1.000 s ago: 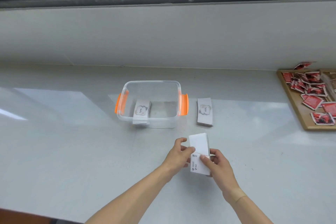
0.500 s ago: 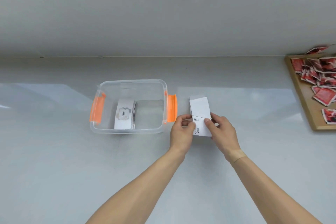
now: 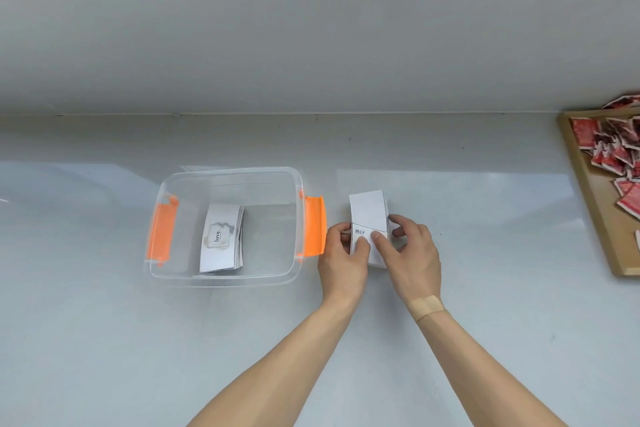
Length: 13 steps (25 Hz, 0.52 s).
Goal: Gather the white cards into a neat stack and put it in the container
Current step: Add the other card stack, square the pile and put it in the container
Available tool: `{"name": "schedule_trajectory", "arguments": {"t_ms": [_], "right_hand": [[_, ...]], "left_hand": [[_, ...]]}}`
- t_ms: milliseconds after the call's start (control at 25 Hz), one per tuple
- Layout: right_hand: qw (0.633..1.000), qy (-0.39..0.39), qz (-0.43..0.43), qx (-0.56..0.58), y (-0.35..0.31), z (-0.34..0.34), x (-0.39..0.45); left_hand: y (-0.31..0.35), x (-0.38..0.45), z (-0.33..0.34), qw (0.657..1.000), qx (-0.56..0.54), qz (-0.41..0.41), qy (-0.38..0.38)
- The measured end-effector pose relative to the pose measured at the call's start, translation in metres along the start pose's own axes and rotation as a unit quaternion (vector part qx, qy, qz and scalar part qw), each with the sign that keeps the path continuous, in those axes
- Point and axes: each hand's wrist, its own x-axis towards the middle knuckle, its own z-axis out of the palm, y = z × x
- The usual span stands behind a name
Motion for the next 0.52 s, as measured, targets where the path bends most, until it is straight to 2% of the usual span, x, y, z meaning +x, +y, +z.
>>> {"name": "schedule_trajectory", "arguments": {"t_ms": [80,200,320,400,520], "right_hand": [[1.0,-0.004,0.018,0.002,0.0,-0.002,0.0],[0.998,-0.008,0.042,-0.051,-0.006,-0.004,0.001],[0.993,-0.042,0.054,-0.095,-0.013,-0.003,0.004],[0.992,-0.067,0.079,-0.07,-0.018,-0.003,0.007],[0.988,-0.079,0.129,0.028,-0.024,-0.007,0.007]], "left_hand": [[0.0,0.002,-0.001,1.0,0.006,-0.005,-0.003],[0.002,0.001,-0.002,0.999,0.026,-0.023,-0.008],[0.003,-0.002,0.0,0.998,0.062,-0.007,-0.017],[0.007,-0.002,0.001,0.996,0.082,-0.004,-0.018],[0.012,-0.001,-0.002,0.995,0.087,-0.039,-0.036]]}}
